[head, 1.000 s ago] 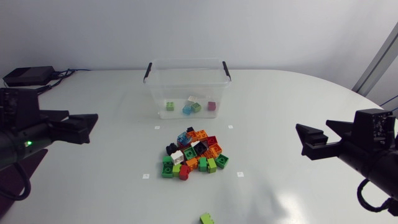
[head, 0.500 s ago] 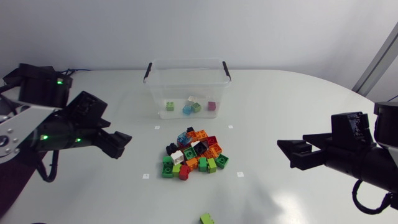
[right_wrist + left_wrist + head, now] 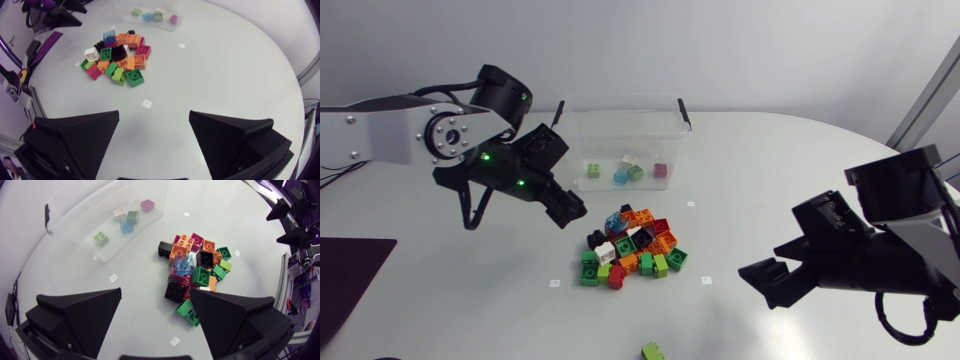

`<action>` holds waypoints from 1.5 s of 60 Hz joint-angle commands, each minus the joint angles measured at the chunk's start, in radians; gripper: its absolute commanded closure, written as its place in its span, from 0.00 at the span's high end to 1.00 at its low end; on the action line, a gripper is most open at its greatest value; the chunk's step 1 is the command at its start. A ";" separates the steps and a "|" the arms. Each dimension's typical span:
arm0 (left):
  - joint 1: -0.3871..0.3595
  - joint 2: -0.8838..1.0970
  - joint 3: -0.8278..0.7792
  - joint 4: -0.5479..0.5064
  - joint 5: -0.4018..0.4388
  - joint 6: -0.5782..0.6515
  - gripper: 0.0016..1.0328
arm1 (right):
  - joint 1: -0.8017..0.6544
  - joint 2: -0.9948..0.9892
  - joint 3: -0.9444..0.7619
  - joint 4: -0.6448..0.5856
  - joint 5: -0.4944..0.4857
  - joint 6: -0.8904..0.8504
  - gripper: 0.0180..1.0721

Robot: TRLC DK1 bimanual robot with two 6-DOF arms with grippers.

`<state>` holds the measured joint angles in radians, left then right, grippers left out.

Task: Place the duplo bricks in the container

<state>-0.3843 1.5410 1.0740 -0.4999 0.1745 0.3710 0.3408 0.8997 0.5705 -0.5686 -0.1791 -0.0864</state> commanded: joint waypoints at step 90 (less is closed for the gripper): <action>-0.194 0.367 0.239 -0.057 -0.084 -0.067 0.52 | 0.480 0.475 0.118 0.064 -0.068 -0.283 0.93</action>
<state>-0.5705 1.8790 1.2896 -0.5392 0.0959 0.3141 0.8108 1.3617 0.6754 -0.5171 -0.2539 -0.3454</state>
